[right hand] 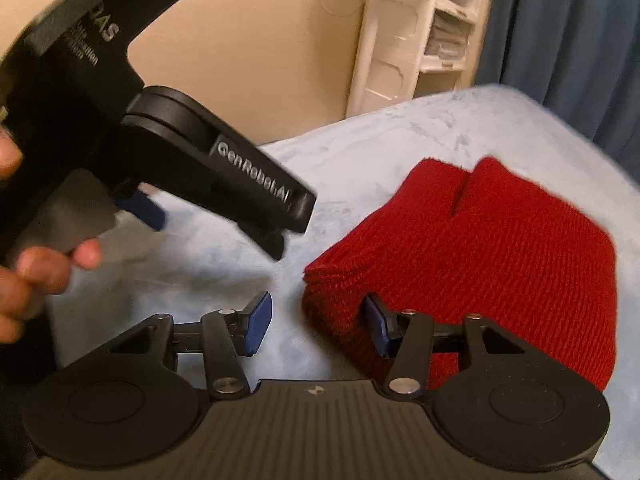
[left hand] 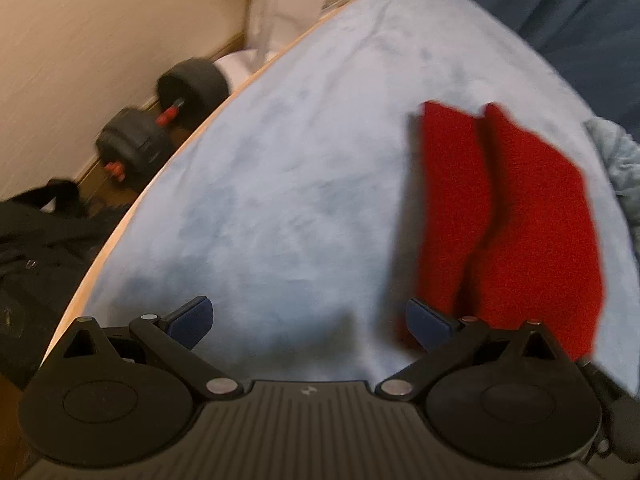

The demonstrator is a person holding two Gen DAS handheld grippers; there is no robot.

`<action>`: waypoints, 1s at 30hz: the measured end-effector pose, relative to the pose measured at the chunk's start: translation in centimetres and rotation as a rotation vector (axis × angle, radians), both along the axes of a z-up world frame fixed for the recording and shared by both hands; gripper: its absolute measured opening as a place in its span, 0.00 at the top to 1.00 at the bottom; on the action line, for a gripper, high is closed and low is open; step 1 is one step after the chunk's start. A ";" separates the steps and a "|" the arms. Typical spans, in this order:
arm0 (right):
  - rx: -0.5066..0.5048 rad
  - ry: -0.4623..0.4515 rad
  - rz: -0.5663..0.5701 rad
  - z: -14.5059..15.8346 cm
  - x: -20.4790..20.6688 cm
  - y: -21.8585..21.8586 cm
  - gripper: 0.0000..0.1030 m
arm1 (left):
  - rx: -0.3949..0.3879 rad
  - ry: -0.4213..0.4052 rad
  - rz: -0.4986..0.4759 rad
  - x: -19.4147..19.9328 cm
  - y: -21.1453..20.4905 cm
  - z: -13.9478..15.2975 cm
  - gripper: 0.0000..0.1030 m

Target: Fold small clothes

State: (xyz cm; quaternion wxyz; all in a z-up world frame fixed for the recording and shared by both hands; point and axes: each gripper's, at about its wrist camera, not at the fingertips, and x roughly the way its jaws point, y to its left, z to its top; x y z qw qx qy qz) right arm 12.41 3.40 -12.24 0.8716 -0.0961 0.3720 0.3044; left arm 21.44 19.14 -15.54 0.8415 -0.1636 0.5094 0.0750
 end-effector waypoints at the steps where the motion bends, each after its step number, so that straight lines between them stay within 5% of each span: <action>1: 0.031 0.029 -0.018 0.5 -0.1 -1.0 0.53 | -0.010 -0.022 -0.020 -0.1 -0.5 0.7 0.00; 4: 0.008 -0.044 -0.185 2.1 -1.3 -3.6 0.53 | 0.001 -0.072 -0.104 0.5 -3.3 1.9 0.00; 7: -0.137 -0.154 -0.350 1.9 -2.2 -5.8 0.53 | 0.098 -0.047 -0.154 1.6 -6.0 0.9 0.00; 10: -0.293 -0.021 -0.306 -0.8 -1.6 -6.2 0.51 | 0.177 0.016 -0.164 2.6 -6.7 -1.4 0.00; 12: -0.355 0.009 -0.245 -1.2 -2.7 -6.1 0.54 | 0.125 0.033 -0.139 2.2 -5.7 -1.1 0.00; 21: -0.156 -0.094 -0.279 8.1 -11.3 -11.7 0.36 | 0.246 -0.055 -0.162 -9.0 -3.9 6.1 0.00; 30: -0.037 -0.065 -0.497 8.9 -17.7 -16.5 0.35 | 0.250 -0.107 -0.184 -17.2 -7.0 9.2 0.00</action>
